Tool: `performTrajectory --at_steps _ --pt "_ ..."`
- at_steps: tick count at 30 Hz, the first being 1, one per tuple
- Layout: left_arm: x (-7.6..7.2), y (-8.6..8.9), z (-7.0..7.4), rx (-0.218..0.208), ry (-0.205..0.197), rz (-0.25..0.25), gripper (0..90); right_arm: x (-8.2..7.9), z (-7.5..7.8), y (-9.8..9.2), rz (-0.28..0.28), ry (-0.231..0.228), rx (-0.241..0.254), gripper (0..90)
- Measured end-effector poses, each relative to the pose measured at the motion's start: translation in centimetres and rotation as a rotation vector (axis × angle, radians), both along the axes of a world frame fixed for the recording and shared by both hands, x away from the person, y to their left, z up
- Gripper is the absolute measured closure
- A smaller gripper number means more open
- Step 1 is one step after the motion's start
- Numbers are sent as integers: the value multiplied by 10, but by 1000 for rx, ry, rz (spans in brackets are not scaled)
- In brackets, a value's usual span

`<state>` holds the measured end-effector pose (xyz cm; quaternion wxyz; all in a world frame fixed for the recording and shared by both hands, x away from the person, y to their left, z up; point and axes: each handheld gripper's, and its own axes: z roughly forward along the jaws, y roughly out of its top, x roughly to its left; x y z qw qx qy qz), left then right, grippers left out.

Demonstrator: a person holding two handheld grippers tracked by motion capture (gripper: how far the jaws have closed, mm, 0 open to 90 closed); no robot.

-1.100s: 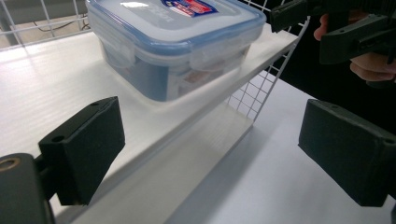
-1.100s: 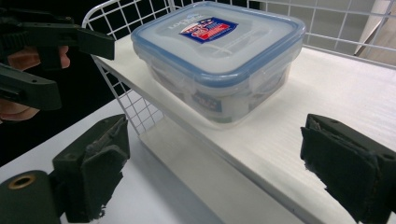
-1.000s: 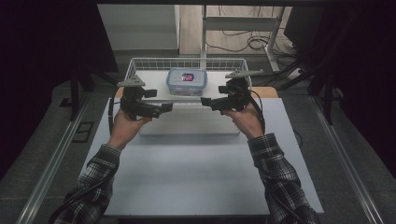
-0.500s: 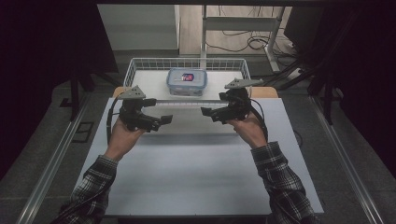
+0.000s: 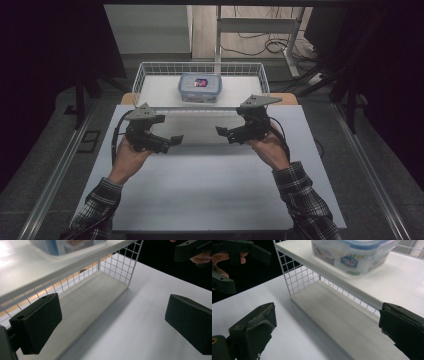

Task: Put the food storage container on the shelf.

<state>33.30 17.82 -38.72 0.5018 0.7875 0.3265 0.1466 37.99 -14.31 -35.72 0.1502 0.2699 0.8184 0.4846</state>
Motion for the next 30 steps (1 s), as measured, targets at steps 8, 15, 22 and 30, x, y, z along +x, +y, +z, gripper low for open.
performTrajectory --at_steps 8,15,22,30 --pt "-16 0 -23 12 8 5 7 -19 -17 1 8 -25 -32 4" --pt "-27 1 -37 0 12 12 12 -29 -30 -1 7 -31 -38 0" --pt "-38 0 -52 0 2 15 13 -37 -45 -5 -2 -26 -39 0" --pt "-49 1 -74 -6 8 26 10 -46 -68 -13 -23 -18 -59 0"
